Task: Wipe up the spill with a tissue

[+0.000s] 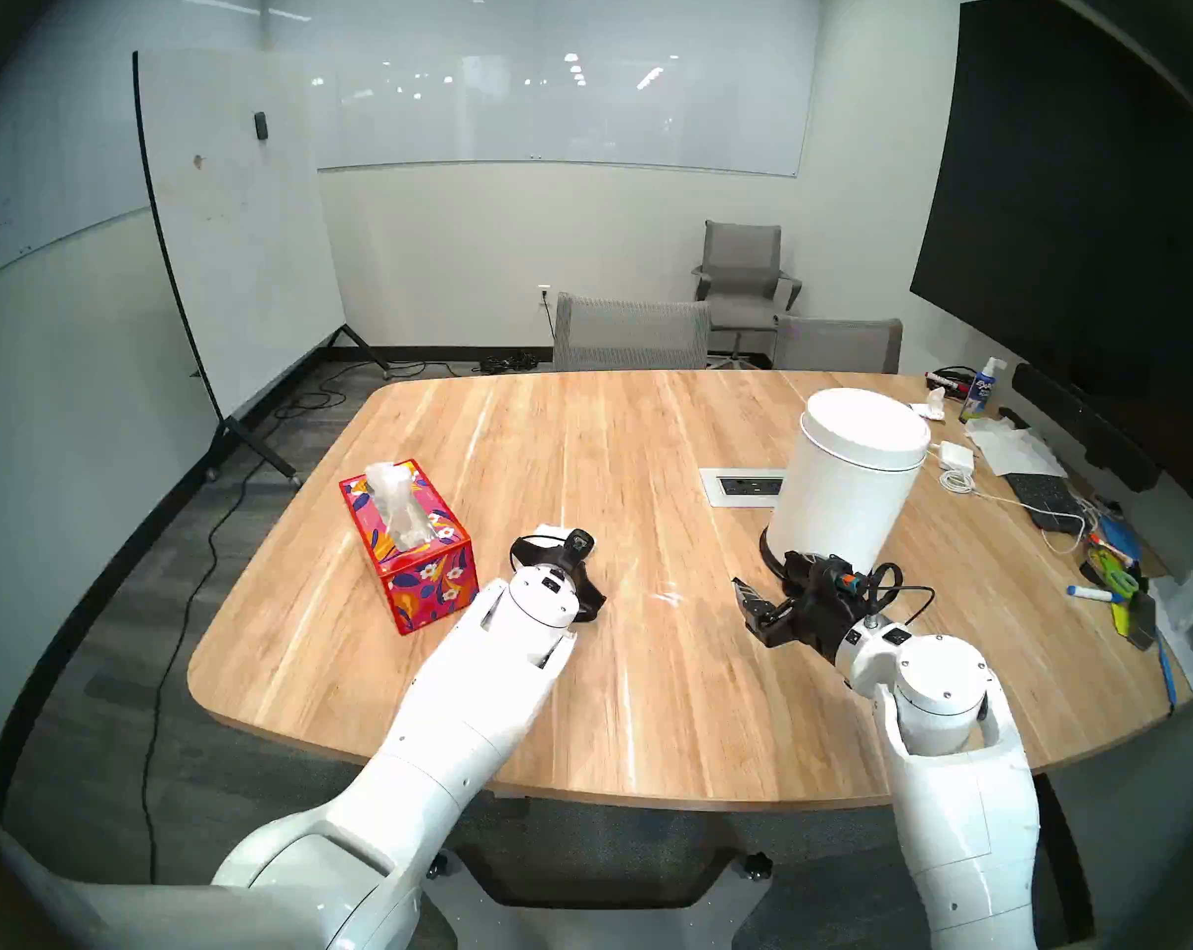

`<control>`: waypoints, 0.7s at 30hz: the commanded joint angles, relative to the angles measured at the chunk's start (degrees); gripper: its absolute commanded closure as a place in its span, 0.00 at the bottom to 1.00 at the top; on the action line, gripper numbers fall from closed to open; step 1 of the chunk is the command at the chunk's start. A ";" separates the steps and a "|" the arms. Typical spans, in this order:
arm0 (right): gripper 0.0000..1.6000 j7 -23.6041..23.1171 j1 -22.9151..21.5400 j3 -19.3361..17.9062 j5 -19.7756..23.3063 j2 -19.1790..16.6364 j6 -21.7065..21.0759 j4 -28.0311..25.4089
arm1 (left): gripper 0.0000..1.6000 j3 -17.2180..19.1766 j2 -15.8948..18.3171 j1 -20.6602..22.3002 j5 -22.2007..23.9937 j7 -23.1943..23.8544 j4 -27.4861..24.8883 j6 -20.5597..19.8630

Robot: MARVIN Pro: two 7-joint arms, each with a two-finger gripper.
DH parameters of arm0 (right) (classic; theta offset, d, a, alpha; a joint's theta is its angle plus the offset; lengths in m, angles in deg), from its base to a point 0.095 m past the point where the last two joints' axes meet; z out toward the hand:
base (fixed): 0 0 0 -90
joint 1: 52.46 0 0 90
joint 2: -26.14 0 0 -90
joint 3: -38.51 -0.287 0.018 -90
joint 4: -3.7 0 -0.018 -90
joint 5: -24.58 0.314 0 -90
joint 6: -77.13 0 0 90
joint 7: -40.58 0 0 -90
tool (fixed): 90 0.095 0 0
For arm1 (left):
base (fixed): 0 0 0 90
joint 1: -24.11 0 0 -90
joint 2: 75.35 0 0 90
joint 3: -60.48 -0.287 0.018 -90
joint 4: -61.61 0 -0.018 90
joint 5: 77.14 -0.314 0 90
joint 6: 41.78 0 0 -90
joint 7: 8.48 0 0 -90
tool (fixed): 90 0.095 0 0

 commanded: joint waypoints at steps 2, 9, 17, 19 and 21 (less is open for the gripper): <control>0.00 -0.09 -0.43 0.07 0.00 -0.12 0.12 -1.16 | 1.00 1.74 4.01 -3.91 0.67 1.22 -4.96 -0.65; 0.00 -0.09 -0.42 0.08 -0.01 -0.12 0.10 -1.19 | 1.00 3.16 5.84 -5.09 0.90 2.06 -9.47 -2.39; 0.00 -0.10 -0.41 0.08 -0.01 -0.12 0.07 -1.21 | 1.00 1.59 4.40 -4.29 0.04 2.03 -8.92 -2.94; 0.00 -0.09 -0.43 0.07 0.00 -0.12 0.12 -1.16 | 1.00 0.22 3.40 -5.72 -0.17 2.19 -10.25 -2.87; 0.00 -0.09 -0.46 0.07 0.01 -0.11 0.16 -1.09 | 1.00 -1.24 2.59 -7.08 -0.50 2.24 -11.61 -3.06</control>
